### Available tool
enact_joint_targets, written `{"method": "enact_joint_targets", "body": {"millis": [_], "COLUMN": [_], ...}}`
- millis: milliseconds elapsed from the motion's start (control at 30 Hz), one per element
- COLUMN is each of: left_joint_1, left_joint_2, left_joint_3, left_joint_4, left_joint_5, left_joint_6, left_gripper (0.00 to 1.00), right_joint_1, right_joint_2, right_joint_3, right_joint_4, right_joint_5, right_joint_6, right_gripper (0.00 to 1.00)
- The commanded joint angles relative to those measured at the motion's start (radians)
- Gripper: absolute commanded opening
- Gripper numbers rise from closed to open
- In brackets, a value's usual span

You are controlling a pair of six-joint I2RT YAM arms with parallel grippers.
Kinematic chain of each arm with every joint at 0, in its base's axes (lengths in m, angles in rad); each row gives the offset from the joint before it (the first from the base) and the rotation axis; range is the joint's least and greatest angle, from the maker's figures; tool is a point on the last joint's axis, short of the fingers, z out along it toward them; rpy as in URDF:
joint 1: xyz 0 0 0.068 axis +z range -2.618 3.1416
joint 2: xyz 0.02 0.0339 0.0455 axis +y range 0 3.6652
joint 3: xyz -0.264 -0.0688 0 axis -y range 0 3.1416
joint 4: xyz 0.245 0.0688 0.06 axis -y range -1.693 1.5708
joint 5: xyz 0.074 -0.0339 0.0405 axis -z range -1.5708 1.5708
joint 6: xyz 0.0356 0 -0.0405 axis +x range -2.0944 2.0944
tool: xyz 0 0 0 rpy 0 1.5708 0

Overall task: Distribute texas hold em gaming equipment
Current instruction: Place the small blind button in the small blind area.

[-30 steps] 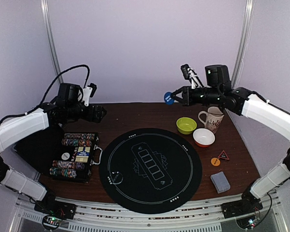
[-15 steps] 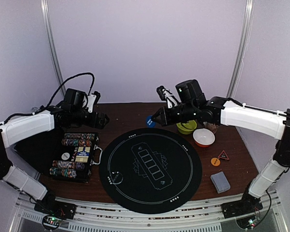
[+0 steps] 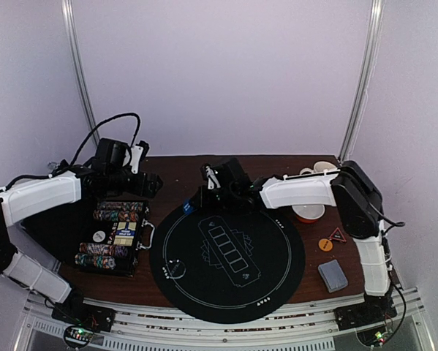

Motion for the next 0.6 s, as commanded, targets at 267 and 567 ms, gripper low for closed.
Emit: {"method": "enact_joint_targets", "body": {"millis": [267,567], "left_joint_1": [0.007,0.007], "left_joint_2": [-0.006,0.011], "left_joint_3": [-0.035,-0.026], "left_joint_4": [0.074,0.07], "left_joint_5": [-0.073,-0.091], "left_joint_6": [0.037,0.045], "left_gripper": [0.98,0.98], "right_joint_1": [-0.087,-0.079], "right_joint_2": [0.366,0.417], "right_joint_3": [0.334,0.361], "right_joint_4": [-0.032,0.0], "right_joint_5": [-0.105,-0.184], "right_joint_6": [0.095,0.163], "right_gripper": [0.0,0.0]}}
